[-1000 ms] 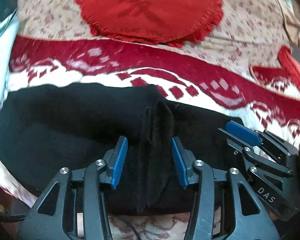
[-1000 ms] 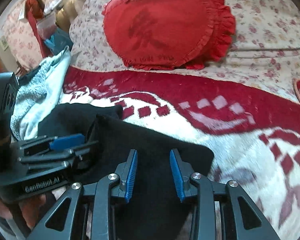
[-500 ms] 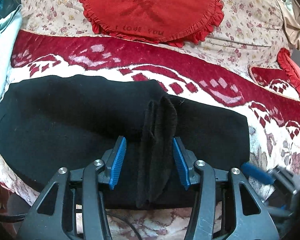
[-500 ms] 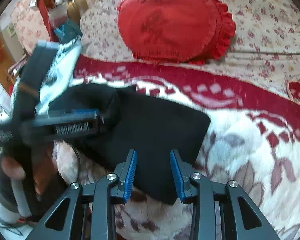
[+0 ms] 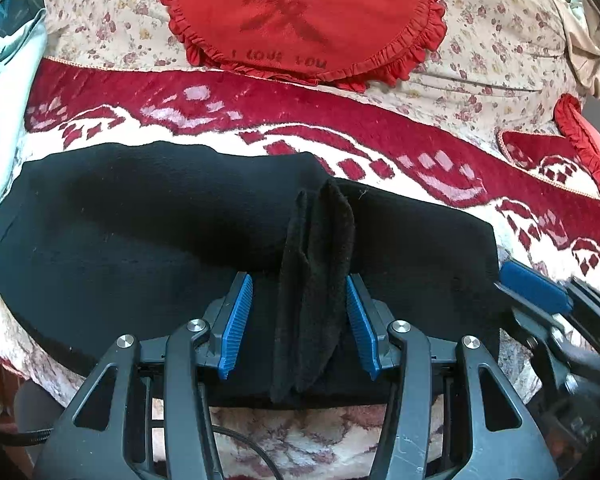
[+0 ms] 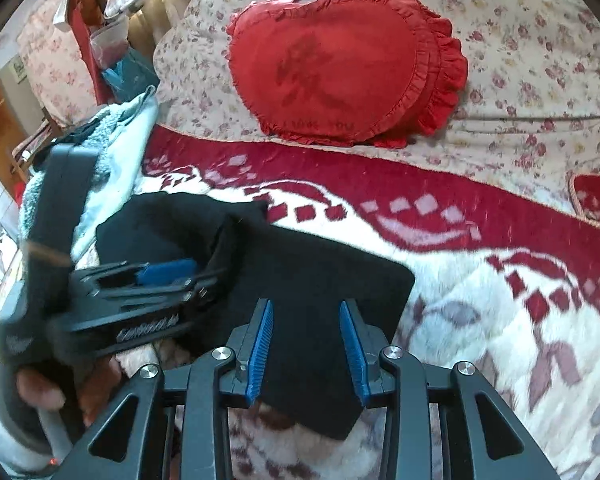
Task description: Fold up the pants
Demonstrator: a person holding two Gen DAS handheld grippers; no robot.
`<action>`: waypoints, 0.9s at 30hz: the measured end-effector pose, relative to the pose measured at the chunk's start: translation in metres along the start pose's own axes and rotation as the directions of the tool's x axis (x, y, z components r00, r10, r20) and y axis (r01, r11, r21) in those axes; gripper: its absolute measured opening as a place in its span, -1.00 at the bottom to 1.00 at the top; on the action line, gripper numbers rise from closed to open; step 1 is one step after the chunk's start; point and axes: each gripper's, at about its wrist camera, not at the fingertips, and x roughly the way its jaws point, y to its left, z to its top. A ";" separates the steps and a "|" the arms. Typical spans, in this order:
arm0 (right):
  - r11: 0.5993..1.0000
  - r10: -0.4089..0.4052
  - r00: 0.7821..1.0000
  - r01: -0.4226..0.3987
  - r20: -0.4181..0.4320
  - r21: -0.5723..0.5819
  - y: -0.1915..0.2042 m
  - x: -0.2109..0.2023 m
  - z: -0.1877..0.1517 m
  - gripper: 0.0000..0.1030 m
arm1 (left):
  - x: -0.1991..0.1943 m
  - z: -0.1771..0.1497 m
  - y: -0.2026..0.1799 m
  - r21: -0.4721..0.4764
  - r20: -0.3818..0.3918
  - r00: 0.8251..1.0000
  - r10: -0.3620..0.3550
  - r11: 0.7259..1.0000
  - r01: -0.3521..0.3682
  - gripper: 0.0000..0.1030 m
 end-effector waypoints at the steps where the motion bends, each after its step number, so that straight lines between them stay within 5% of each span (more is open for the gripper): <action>1: 1.000 0.002 1.000 -0.002 -0.005 0.004 -0.001 0.003 0.002 -0.35 | 0.000 0.000 0.000 0.002 0.002 1.000 0.002 1.000 -0.002 -0.08; 9: 0.998 0.008 0.999 -0.005 -0.051 0.058 -0.009 0.027 0.004 -0.35 | -0.001 -0.003 0.000 0.007 0.002 1.000 0.000 1.000 0.000 -0.08; 16: 1.000 0.028 0.999 -0.027 -0.019 0.015 0.009 0.017 0.021 -0.35 | -0.019 -0.007 0.013 -0.015 0.021 1.000 0.007 1.000 -0.007 -0.08; 27: 0.999 0.007 0.997 -0.010 -0.079 -0.044 0.029 0.048 0.027 -0.21 | -0.035 -0.015 0.056 -0.108 0.027 0.998 0.053 0.993 -0.050 -0.08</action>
